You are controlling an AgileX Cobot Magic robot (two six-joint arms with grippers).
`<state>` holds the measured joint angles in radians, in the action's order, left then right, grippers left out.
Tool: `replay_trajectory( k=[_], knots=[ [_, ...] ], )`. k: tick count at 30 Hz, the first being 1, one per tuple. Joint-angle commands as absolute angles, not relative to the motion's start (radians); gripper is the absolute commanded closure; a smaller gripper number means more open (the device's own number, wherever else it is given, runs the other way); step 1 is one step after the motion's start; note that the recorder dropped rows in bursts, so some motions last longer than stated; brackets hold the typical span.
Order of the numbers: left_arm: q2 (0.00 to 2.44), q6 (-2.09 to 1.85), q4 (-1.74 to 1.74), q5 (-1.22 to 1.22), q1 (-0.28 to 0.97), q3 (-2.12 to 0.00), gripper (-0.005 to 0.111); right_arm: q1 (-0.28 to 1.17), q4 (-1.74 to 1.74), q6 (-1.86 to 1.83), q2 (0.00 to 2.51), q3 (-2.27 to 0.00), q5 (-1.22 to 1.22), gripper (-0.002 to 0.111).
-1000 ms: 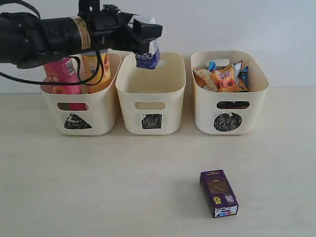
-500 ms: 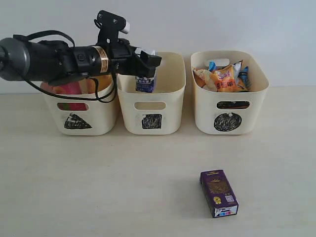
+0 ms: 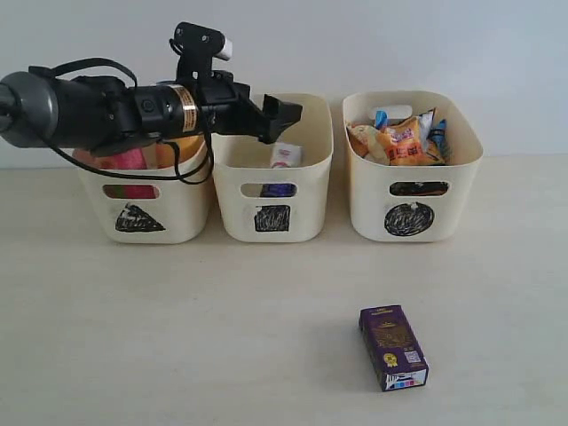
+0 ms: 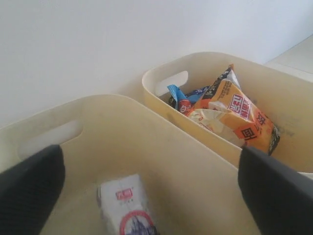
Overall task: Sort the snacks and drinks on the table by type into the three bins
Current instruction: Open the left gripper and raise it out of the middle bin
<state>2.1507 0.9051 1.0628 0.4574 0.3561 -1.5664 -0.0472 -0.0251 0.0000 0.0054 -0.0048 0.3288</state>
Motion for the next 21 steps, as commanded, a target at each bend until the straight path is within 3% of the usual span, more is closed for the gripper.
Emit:
replay_trajectory(
  k=[1,4,9,17,21],
  knots=[
    [2.108,0.978,1.127,0.438,0.361,-1.572,0.025,-0.048,-0.024,0.0,0.0,0.0,0.324,0.108],
    [2.071,1.059,1.22,0.391,0.361,-1.57,0.042,-0.048,-0.024,0.0,0.0,0.0,0.324,0.108],
    [2.004,1.319,1.584,0.381,0.361,-1.57,0.1,-0.048,-0.024,0.0,0.0,0.0,0.324,0.108],
    [1.904,1.545,1.744,0.397,0.361,-1.539,0.103,-0.048,-0.024,0.0,0.0,0.0,0.324,0.108],
    [1.857,1.461,1.744,0.203,0.361,-1.509,0.103,-0.048,-0.024,0.0,0.0,0.0,0.324,0.108]
  ],
)
